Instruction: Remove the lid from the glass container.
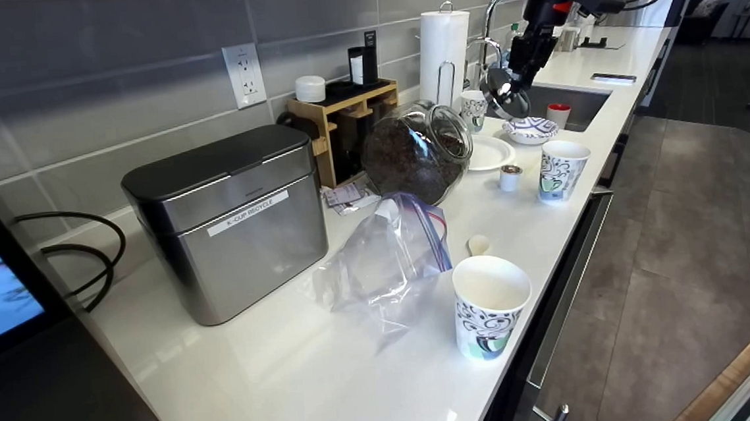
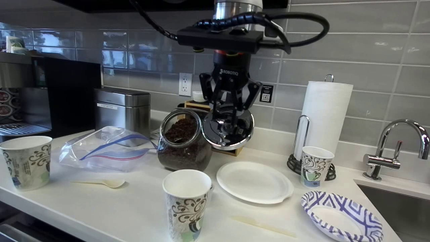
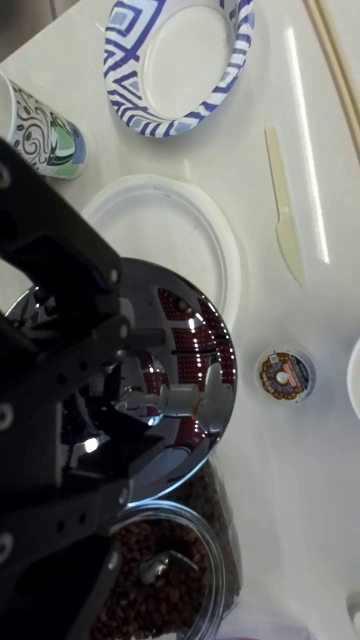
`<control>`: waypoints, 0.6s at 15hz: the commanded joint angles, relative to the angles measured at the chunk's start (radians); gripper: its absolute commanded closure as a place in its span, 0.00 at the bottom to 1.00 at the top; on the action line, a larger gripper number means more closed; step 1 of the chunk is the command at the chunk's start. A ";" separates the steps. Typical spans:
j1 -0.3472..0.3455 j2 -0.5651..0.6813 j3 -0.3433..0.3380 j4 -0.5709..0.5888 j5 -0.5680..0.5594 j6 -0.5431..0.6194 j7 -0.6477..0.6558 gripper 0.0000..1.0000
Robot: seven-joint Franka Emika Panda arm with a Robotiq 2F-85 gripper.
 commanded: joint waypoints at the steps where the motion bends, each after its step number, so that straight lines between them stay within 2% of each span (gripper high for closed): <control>1: -0.027 0.115 -0.001 0.133 -0.005 -0.081 0.011 0.79; 9: -0.057 0.310 0.029 0.315 -0.019 -0.094 -0.028 0.79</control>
